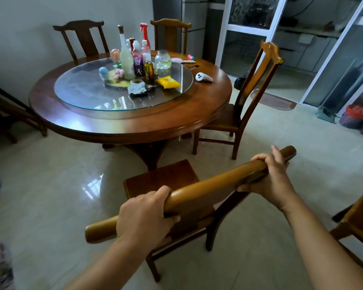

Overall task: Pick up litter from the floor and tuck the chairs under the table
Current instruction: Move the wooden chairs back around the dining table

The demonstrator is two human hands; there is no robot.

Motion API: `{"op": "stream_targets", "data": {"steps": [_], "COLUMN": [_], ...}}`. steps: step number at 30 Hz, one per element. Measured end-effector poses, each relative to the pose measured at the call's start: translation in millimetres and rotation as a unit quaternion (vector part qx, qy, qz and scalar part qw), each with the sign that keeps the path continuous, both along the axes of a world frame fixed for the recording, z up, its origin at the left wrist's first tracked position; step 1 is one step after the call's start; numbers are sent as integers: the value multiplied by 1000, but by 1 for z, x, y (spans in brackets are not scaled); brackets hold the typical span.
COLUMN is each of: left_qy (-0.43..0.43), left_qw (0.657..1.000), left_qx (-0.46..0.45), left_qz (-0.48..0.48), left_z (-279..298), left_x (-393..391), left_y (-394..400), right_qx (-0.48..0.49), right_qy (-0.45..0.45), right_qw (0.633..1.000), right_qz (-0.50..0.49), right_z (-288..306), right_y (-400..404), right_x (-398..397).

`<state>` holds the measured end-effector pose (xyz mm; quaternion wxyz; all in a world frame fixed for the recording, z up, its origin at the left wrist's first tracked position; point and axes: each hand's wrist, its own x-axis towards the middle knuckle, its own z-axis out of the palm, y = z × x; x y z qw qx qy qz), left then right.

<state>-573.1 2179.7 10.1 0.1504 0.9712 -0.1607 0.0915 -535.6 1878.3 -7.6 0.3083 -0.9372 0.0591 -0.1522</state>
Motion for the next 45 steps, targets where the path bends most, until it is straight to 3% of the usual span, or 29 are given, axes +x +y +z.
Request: {"op": "stream_targets", "data": {"steps": [5, 8, 23, 32, 40, 45], "left_qy": [-27, -46, -26, -53, -177, -152], "left_qw": [999, 998, 997, 998, 983, 988], "left_qx": [13, 26, 77, 24, 25, -12], "left_qz": [-28, -32, -12, -3, -44, -11], "left_z": [0, 3, 13, -4, -13, -12], "left_x": [10, 30, 155, 166, 163, 155], "left_y": [12, 38, 103, 30, 21, 16], "right_qx": [-1, 57, 120, 116, 130, 25], "right_qy": [-10, -32, -76, -8, -11, 23], "right_qw": [1000, 998, 990, 993, 991, 999], "right_qz": [-15, -21, -19, 17, 17, -15], "right_z": [-2, -13, -12, -12, -18, -15], "right_y": [9, 36, 102, 22, 12, 15], "right_x": [2, 8, 95, 156, 167, 158]}}
